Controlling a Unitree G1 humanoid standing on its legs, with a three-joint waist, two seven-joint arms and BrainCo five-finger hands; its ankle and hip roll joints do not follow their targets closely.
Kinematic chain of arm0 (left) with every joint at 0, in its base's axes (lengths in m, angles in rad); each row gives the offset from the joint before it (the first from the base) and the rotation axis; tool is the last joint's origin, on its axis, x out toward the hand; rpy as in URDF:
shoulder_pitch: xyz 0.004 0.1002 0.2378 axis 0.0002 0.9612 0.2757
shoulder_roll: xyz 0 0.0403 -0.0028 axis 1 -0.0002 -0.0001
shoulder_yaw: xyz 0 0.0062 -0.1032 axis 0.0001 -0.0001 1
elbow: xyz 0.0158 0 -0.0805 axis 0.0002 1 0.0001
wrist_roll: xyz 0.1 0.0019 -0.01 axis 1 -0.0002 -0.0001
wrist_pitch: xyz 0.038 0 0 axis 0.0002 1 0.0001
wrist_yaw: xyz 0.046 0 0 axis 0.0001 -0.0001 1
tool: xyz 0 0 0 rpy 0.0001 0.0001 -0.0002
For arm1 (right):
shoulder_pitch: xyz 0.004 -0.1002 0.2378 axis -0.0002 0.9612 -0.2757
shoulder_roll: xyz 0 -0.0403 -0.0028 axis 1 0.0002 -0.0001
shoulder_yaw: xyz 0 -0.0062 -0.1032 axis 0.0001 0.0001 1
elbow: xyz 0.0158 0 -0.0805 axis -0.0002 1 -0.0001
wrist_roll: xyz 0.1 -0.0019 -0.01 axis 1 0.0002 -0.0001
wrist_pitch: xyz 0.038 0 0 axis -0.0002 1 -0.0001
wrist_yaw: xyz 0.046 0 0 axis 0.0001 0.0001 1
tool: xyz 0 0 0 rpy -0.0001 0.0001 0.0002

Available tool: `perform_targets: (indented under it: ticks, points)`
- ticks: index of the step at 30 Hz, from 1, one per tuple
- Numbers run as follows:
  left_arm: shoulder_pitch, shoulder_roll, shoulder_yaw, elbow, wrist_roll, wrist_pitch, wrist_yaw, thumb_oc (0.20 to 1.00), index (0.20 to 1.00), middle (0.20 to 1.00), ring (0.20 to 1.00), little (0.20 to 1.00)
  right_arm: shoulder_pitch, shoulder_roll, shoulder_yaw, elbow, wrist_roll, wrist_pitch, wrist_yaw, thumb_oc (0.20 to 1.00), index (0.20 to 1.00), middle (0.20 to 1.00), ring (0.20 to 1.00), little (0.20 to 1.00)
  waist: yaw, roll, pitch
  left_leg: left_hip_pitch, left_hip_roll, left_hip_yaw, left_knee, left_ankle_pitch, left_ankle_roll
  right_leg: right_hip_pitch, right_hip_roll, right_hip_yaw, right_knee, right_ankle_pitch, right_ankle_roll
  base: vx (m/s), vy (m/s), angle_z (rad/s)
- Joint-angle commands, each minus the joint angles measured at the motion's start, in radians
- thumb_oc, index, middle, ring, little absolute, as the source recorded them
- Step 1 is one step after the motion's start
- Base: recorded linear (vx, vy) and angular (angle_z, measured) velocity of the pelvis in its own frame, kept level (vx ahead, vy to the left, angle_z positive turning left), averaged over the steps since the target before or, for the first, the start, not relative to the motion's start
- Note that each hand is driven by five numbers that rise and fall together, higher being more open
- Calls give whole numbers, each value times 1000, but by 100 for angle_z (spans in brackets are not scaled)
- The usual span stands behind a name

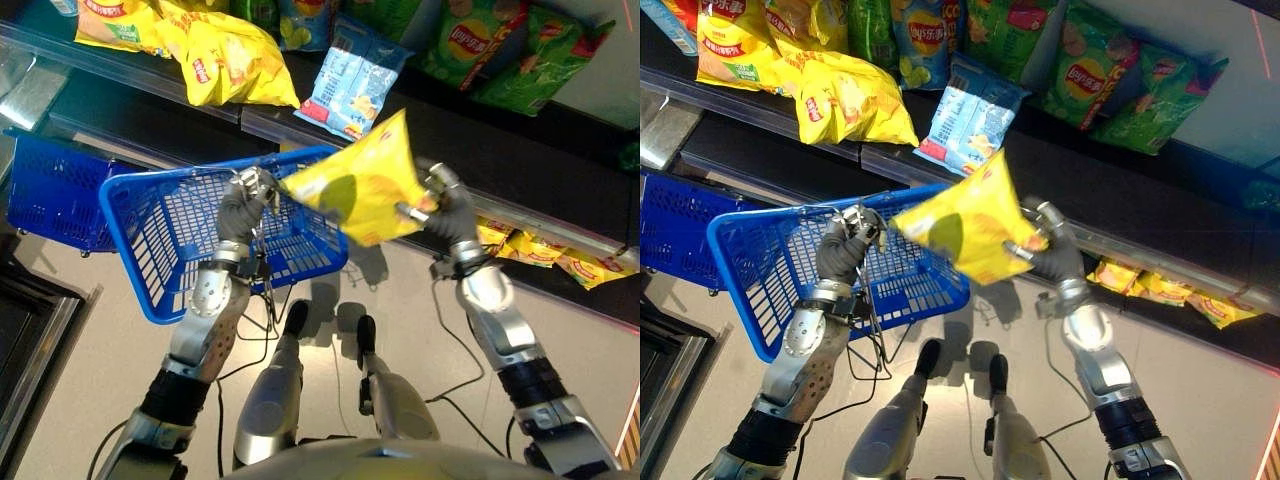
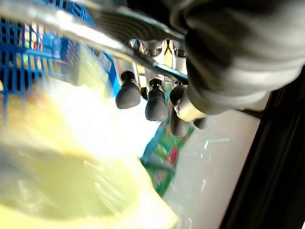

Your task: Pick up the snacks into the basket

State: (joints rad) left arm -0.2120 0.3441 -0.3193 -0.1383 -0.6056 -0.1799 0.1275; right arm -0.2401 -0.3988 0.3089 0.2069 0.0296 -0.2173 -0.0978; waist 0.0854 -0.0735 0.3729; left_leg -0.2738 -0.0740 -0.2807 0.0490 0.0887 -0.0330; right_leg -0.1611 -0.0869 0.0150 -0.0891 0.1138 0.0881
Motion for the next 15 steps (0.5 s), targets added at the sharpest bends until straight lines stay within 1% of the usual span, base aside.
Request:
perform_targets:
  ticks: [1, 2, 3, 5, 6, 7, 10, 11, 12, 14, 15]
  points:
    - [-194, -42, -21, -113, -38, -90, -44, 200, 200, 200, 200, 200, -90, -6, 62, 29, -112, -34, -28, 200, 200, 200, 200, 200, -5, 3, -68, -16, -57, -38, 31, -88, 37, -37, -22, -33, 79, -97, 43, -88, -6, 3]
    - [-220, -56, -46, -107, -51, -90, -35, 200, 200, 200, 200, 200, -120, -3, 95, 60, -133, -27, -34, 200, 200, 200, 200, 200, 0, 8, -52, -26, -62, -38, 36, -84, 35, -46, -22, -34, 84, -94, 41, -153, -26, 8]
    - [-273, -82, -93, -97, -70, -90, -31, 200, 200, 200, 200, 200, -189, 7, 154, 139, -186, -17, -57, 200, 200, 200, 200, 200, 9, 19, -21, -50, -70, -47, 48, -80, 32, -65, -22, -39, 92, -91, 37, -115, -21, 13]
    - [-276, -81, -92, -96, -70, -91, -31, 200, 200, 200, 200, 200, -194, 9, 156, 144, -187, -20, -59, 200, 200, 200, 200, 200, 7, 20, -20, -52, -70, -48, 50, -80, 31, -67, -22, -40, 93, -91, 37, -68, -15, 19]
    - [-322, -120, -151, -87, -100, -85, -25, 200, 200, 200, 200, 200, -277, 31, 227, 227, -245, -3, -75, 200, 200, 200, 200, 200, 20, 36, 15, -76, -77, -52, 52, -70, 28, -91, -20, -43, 103, -87, 35, -68, -12, 16]
    - [-324, -120, -151, -86, -101, -85, -25, 200, 200, 200, 200, 200, -279, 32, 228, 230, -246, -4, -76, 200, 200, 200, 200, 200, 20, 36, 16, -77, -77, -52, 53, -70, 28, -92, -20, -43, 104, -87, 35, -97, -15, 15]
    - [-370, -162, -211, -65, -133, -85, -18, 200, 200, 200, 200, 200, -359, 66, 295, 332, -292, 9, -93, 200, 200, 200, 200, 200, 32, 49, 51, -96, -83, -53, 58, -66, 28, -115, -20, -42, 121, -85, 36, -54, -6, 4]
    - [-372, -162, -210, -64, -134, -85, -19, 200, 200, 200, 200, 200, -361, 67, 295, 335, -292, 8, -95, 200, 200, 200, 200, 200, 32, 49, 52, -96, -84, -53, 58, -66, 28, -115, -20, -42, 122, -85, 36, -62, -19, 3]
    - [-403, -192, -254, -52, -160, -84, -25, 200, 200, 200, 200, 200, -416, 90, 338, 420, -328, 20, -103, 200, 200, 200, 200, 200, 42, 59, 78, -111, -91, -57, 69, -66, 27, -128, -21, -41, 134, -89, 35, -56, -17, 6]
    - [-421, -203, -275, -57, -170, -82, -26, 200, 200, 200, 200, 200, -446, 104, 358, 480, -356, 36, -118, 200, 200, 200, 200, 200, 51, 69, 91, -116, -94, -58, 73, -66, 28, -134, -21, -41, 141, -91, 34, -45, -18, 6]
    - [-437, -214, -305, -66, -181, -79, -25, 200, 200, 200, 200, 200, -487, 124, 375, 542, -366, 49, -133, 200, 200, 200, 200, 200, 59, 78, 107, -125, -98, -58, 81, -68, 29, -141, -23, -41, 149, -93, 35, -21, -12, 7]
